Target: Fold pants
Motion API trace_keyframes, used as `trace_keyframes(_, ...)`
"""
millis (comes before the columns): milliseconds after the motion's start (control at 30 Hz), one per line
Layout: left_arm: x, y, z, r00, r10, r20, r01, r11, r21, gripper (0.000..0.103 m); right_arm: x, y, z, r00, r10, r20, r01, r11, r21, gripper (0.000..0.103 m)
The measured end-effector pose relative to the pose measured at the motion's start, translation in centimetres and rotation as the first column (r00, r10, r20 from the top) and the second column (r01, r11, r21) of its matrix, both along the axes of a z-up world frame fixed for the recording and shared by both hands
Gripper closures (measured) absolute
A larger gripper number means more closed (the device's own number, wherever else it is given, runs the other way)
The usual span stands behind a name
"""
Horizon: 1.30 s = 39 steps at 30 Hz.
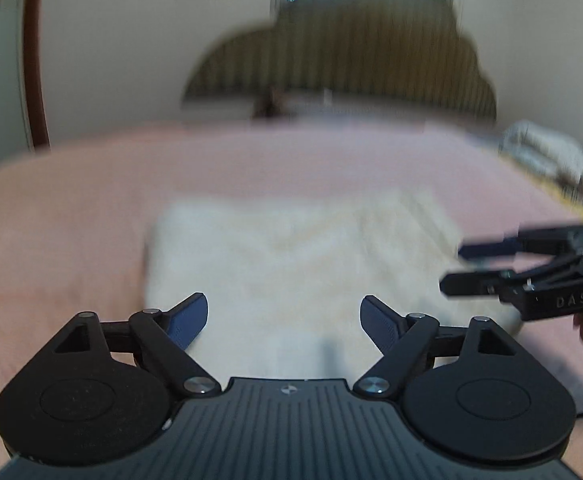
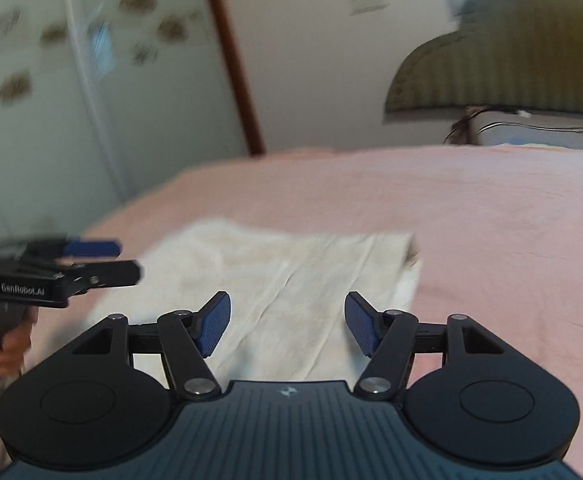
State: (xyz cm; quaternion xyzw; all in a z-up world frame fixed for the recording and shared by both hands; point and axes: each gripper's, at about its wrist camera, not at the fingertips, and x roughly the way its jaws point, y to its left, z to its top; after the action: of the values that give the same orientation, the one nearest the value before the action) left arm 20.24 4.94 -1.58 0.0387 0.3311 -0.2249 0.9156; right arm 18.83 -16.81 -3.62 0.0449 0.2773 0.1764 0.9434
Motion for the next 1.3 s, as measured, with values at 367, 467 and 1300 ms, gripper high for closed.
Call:
trace_keyframes(367,5.8,1.6,2.7,0.990,0.138,0.041,-0.133,0.987,-0.095,0.019,4.2,0.7,0.3,0.999,-0.032,-0.020,0.030,0.997,-0.070,0.040)
trace_keyframes(467,9.7,1.8,1.3,0.971,0.222,-0.089,-0.227,0.973,-0.051,0.019,7.1,1.6,-0.6,0.997,-0.045,-0.055,0.036,0.987,-0.154,0.040)
trace_keyframes(1300,-4.6,2.8,-1.8,0.959,0.284,0.015,-0.284,0.959,0.000,0.005,-3.1,3.6,-3.3,0.998,-0.040,-0.038,0.033,0.984,-0.175,0.034)
